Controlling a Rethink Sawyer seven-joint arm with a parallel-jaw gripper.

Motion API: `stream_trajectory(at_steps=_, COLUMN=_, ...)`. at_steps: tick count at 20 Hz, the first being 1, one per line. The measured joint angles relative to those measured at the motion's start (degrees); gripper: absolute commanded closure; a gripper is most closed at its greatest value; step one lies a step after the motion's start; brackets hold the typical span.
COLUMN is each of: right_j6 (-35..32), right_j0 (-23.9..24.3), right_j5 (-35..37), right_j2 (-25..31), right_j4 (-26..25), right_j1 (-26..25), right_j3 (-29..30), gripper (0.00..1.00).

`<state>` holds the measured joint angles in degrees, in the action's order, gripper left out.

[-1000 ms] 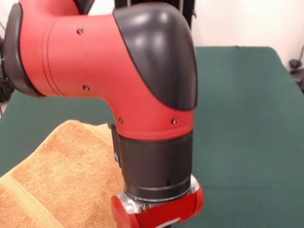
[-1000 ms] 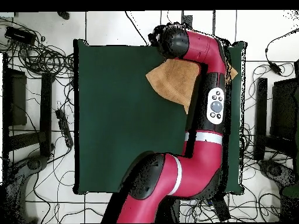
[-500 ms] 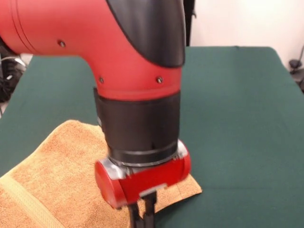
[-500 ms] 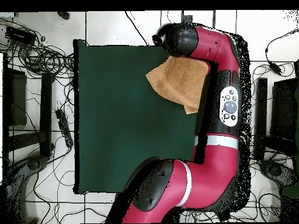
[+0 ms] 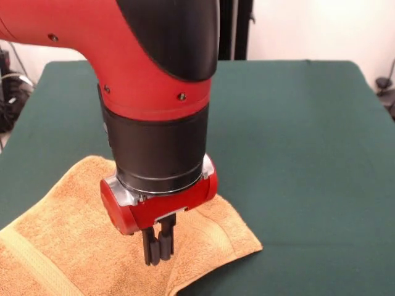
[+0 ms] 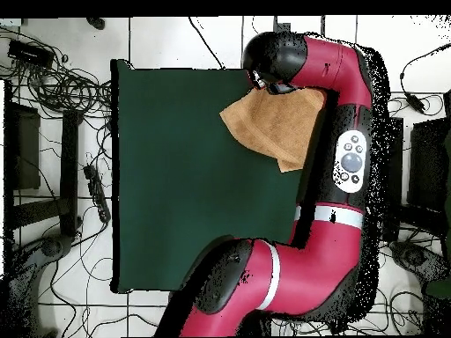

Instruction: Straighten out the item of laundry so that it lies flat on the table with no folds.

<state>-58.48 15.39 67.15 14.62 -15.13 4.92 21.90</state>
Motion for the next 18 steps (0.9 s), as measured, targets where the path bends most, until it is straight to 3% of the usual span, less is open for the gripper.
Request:
stream_trajectory(at_steps=6, right_j6=0.0, right_j0=-0.4, right_j5=4.2, right_j2=0.0, right_j4=-0.1, right_j1=-4.1, right_j3=-4.1, gripper=1.0)
stream_trajectory(at_steps=18, right_j6=0.0, right_j0=-0.4, right_j5=4.2, right_j2=-0.1, right_j4=0.1, right_j1=-8.0, right_j3=-4.3, gripper=1.0)
